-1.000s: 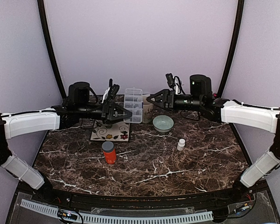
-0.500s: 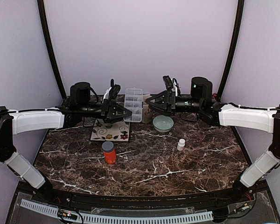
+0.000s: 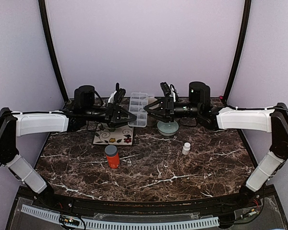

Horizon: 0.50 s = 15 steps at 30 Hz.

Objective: Sort the pills into containers
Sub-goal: Open the lid of the pill container.

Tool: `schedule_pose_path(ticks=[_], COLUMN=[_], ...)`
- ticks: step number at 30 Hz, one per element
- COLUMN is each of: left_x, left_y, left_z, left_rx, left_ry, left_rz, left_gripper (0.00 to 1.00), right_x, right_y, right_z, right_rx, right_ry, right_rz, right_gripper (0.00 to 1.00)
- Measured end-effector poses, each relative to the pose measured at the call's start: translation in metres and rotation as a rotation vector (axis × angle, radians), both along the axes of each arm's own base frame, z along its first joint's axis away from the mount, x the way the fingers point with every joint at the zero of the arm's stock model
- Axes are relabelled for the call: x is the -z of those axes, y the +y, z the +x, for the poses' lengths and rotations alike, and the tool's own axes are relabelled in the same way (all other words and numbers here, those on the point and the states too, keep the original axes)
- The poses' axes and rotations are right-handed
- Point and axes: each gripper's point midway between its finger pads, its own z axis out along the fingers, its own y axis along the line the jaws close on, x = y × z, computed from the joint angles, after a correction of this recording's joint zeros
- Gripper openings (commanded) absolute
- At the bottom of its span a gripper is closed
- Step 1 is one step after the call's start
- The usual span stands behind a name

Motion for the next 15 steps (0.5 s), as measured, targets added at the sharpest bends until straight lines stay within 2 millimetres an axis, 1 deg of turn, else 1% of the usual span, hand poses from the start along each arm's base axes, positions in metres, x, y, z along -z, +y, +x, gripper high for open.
schedule_pose_path(ticks=[4, 9, 12, 15], left_x=[0.005, 0.011, 0.01, 0.007], left_y=[-0.001, -0.003, -0.003, -0.003], left_z=[0.0, 0.002, 0.005, 0.007], left_rx=[0.009, 0.012, 0.008, 0.006], left_ry=[0.011, 0.024, 0.021, 0.014], left_rz=[0.004, 0.012, 0.011, 0.007], left_gripper=[0.0, 0.0, 0.0, 0.0], right_x=[0.001, 0.001, 0.001, 0.001], right_y=[0.002, 0.004, 0.005, 0.005], right_z=[0.002, 0.002, 0.002, 0.002], right_rx=[-0.002, -0.012, -0.018, -0.021], right_ry=[0.006, 0.008, 0.017, 0.02], right_rz=[0.0, 0.006, 0.007, 0.008], right_gripper=[0.51, 0.43, 0.36, 0.34])
